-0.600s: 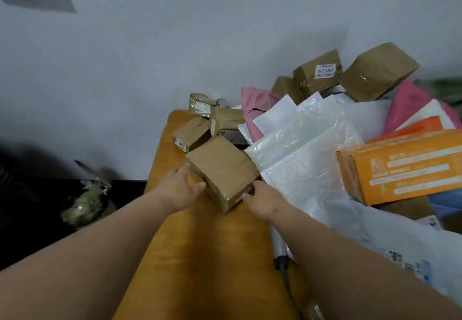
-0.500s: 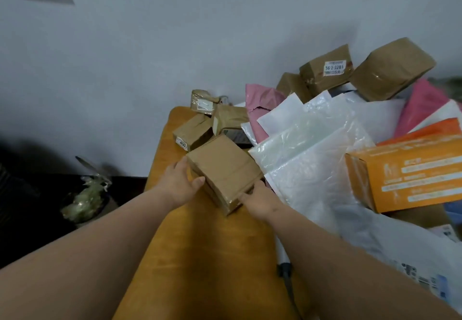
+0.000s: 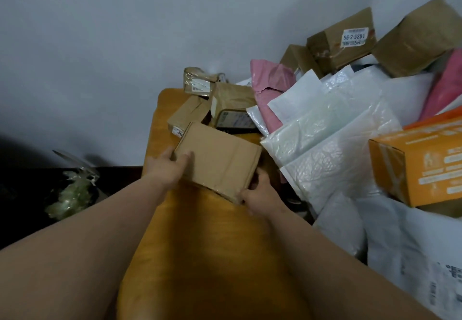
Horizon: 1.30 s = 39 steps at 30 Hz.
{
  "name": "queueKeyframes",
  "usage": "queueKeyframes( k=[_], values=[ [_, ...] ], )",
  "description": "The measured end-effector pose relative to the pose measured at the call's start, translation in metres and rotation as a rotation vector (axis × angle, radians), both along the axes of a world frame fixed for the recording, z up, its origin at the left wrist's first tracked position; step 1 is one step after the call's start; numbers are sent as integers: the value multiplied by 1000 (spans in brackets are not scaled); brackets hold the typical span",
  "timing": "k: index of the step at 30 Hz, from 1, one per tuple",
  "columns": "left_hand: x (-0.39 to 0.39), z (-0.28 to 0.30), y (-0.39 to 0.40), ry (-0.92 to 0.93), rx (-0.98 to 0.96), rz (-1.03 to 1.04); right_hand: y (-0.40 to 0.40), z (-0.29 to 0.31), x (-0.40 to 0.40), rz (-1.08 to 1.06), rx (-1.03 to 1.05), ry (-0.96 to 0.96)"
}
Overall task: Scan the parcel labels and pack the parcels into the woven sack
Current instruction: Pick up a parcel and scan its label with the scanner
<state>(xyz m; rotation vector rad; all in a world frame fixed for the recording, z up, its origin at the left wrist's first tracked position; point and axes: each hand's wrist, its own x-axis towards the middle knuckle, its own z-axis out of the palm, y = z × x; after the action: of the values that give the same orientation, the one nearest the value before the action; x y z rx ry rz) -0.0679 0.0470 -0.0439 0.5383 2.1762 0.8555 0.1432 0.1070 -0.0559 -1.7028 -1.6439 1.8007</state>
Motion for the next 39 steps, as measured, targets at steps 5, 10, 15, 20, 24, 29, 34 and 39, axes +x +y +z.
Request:
queueKeyframes(
  k=[5,10,15,20,24,29,34,39],
  values=[
    [-4,-2,-66,-338,77,190,-35,-3,13,-122,-136,198],
    [-5,-14,-132,-683,31,325,-72,-6,30,-399,-365,260],
    [-6,-9,-152,-726,-1,211,-92,8,23,-262,-313,162],
    [-13,0,-172,-786,176,274,-104,28,31,-282,-304,362],
    [-4,14,-188,-769,227,270,-121,35,40,-374,-311,358],
    [28,30,-199,-674,211,210,-144,38,45,-213,-201,245],
    [58,38,-208,-521,219,168,-157,31,65,-222,-243,245],
    [83,46,-206,-383,226,97,-156,27,77,-271,-199,227]
  ],
)
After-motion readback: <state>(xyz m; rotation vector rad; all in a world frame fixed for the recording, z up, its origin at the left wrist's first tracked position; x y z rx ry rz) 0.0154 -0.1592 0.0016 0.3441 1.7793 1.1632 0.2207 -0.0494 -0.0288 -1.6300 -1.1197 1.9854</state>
